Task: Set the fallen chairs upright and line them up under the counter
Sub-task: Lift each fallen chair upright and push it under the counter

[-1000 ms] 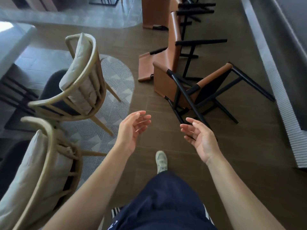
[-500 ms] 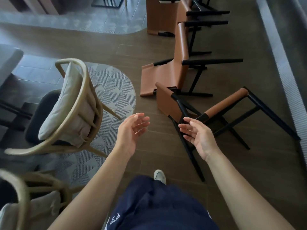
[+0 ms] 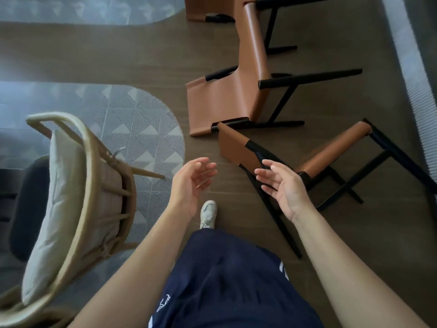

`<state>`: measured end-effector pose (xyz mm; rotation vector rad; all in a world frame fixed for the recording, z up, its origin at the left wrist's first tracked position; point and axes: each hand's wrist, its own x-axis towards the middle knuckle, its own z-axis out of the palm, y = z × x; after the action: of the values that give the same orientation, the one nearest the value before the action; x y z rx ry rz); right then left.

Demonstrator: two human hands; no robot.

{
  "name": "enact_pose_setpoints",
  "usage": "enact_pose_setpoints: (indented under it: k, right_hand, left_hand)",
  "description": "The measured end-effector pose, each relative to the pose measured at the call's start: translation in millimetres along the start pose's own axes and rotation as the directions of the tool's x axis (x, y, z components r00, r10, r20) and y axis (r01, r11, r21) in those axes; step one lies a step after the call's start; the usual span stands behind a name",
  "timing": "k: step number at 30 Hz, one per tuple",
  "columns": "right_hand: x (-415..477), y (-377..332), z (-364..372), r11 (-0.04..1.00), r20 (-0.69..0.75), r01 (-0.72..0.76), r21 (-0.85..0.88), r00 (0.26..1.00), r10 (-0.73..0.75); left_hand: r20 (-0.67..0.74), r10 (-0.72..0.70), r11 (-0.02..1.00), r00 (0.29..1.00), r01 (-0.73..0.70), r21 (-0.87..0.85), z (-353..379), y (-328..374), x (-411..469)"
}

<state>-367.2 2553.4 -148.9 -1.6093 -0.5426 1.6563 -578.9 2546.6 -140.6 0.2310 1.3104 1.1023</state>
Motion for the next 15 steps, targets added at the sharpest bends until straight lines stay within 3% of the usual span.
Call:
enact_pose_setpoints:
  k: [7,15]
  right_hand:
    - [66,-15,37,0.999,-0.063,-0.03,-0.012,0.998,0.029]
    - [148,-14,53,0.994,-0.108,-0.052,-0.096,0.993,0.041]
  left_hand:
    - [0.059,-0.006,0.995,0.998,-0.001,0.103,6,63,94]
    - [0.037,-0.092,0.985,0.995,0.086,0.147,15,33,175]
